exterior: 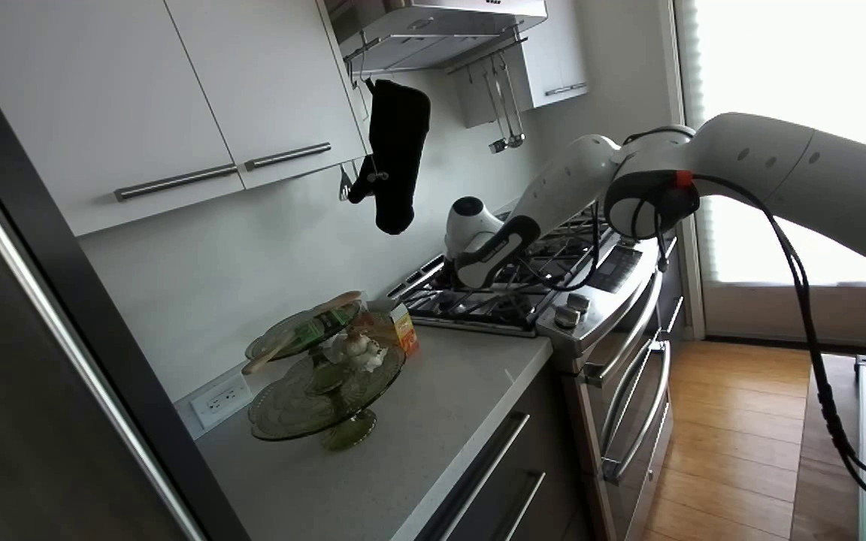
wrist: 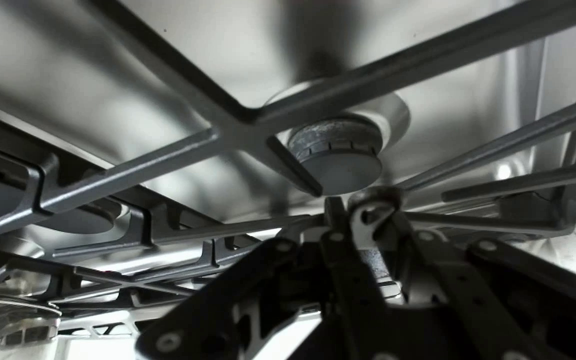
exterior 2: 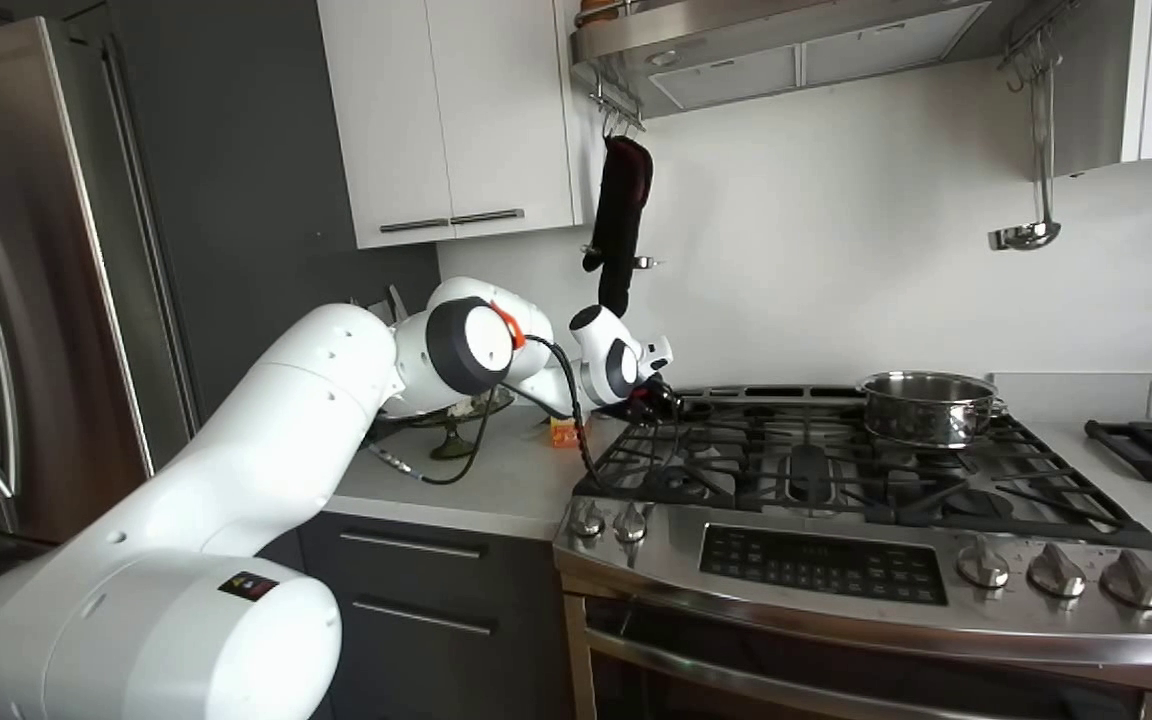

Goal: Move the black pan to the back left side of the stove

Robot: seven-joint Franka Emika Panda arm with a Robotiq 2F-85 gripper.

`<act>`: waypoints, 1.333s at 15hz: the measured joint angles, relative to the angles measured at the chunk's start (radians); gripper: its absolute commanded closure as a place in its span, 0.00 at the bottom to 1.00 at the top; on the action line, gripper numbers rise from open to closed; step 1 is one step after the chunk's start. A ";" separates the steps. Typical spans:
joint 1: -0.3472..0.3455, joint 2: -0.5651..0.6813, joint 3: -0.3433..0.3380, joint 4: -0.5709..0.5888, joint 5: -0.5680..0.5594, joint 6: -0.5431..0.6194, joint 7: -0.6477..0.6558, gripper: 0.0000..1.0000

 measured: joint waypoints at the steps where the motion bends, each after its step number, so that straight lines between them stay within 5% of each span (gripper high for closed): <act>1: 0.000 0.015 -0.003 0.018 0.000 -0.003 0.006 0.95; 6: 0.000 0.068 -0.022 0.096 -0.003 -0.039 0.035 0.95; 7: 0.000 0.076 -0.026 0.108 -0.004 -0.047 0.040 0.86; 8: -0.001 0.083 -0.028 0.121 -0.005 -0.057 0.043 0.55; 10: -0.002 0.093 -0.031 0.142 -0.007 -0.074 0.046 0.48; 16: -0.006 0.101 -0.026 0.189 -0.012 -0.113 0.042 0.04; 20: -0.018 0.077 0.016 0.200 -0.012 -0.211 -0.022 0.00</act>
